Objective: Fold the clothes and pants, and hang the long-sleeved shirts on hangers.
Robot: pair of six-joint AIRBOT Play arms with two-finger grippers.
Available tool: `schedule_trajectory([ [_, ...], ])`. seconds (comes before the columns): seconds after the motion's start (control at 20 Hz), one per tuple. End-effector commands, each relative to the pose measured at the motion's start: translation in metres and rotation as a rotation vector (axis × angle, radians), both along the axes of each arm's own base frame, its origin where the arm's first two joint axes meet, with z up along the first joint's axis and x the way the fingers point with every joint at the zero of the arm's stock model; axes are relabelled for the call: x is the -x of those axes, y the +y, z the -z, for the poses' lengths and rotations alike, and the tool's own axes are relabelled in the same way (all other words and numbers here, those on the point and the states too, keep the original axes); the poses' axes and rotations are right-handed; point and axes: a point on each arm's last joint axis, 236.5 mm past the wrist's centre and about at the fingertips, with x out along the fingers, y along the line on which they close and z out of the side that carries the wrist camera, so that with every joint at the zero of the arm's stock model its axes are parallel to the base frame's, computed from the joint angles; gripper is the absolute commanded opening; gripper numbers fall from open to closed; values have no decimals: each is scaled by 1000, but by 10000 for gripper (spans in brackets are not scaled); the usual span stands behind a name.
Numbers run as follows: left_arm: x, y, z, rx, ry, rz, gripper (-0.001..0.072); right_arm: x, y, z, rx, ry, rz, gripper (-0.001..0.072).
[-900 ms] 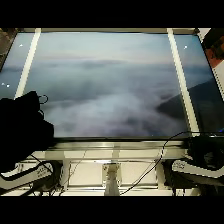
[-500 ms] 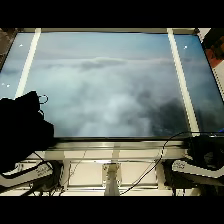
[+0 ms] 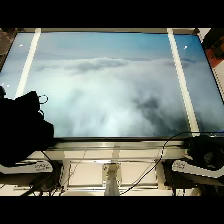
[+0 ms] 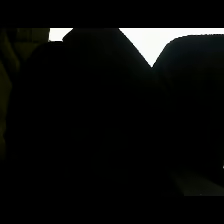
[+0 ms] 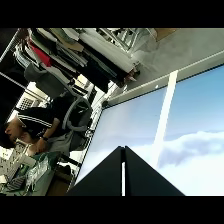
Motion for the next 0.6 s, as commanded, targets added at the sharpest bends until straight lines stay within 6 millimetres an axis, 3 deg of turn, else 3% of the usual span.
schedule_trajectory([
  [0.0,19,-3,33,80,120,-33,583,0,0,0,1,-1,-1,20],
  [0.4,39,-15,64,168,268,-32,587,0,0,0,1,-1,0,20],
  [0.55,41,-18,78,194,302,-36,496,0,0,0,1,-1,-1,20],
])
